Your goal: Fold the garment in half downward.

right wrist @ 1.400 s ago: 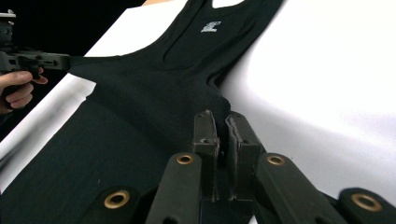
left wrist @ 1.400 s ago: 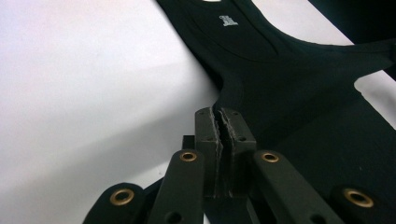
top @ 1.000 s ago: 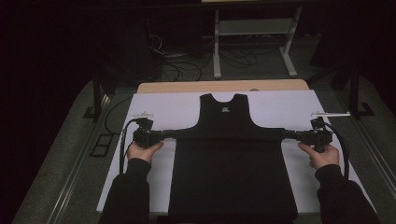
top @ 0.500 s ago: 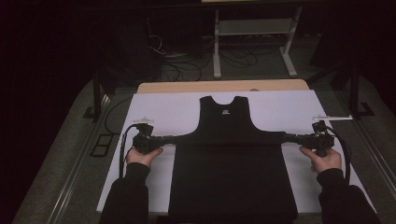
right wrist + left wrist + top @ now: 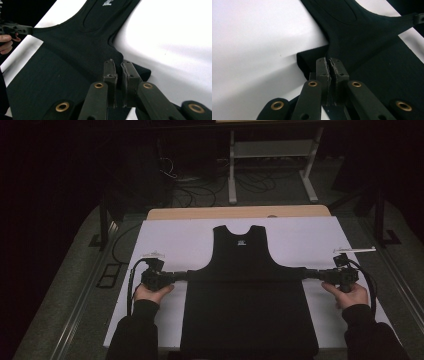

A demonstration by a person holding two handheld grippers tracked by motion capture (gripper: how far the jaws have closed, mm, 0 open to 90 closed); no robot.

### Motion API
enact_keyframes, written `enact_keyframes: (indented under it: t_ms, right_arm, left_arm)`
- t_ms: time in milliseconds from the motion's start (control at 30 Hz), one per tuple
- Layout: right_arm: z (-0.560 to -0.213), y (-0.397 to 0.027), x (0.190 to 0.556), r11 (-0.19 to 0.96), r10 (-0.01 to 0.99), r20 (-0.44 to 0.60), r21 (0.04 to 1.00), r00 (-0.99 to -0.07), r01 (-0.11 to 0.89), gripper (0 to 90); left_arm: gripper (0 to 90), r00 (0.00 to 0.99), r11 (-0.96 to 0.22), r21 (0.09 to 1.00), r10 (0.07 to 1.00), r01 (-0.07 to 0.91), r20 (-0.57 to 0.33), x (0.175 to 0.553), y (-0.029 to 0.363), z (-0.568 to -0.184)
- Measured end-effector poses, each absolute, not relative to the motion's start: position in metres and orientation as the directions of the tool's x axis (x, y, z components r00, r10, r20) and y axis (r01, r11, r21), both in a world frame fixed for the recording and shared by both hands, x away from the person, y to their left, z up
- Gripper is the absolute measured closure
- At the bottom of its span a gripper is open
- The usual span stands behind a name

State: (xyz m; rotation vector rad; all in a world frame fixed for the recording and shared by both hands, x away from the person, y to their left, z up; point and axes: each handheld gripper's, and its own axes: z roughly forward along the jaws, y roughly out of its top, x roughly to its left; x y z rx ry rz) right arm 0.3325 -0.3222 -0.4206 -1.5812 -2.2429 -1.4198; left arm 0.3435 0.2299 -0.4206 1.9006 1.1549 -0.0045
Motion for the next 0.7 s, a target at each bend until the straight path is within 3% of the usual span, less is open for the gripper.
enact_keyframes:
  t_ms: [700]
  right_arm:
    - [-0.426, -0.324, 0.314, 0.065, 0.701, 0.544, 0.595, -0.461, 0.801, 82.0]
  left_arm:
    - [84.7, 0.557, -0.209, 0.635, 0.72, 0.743, -0.414, 0.329, 0.228, -0.427]
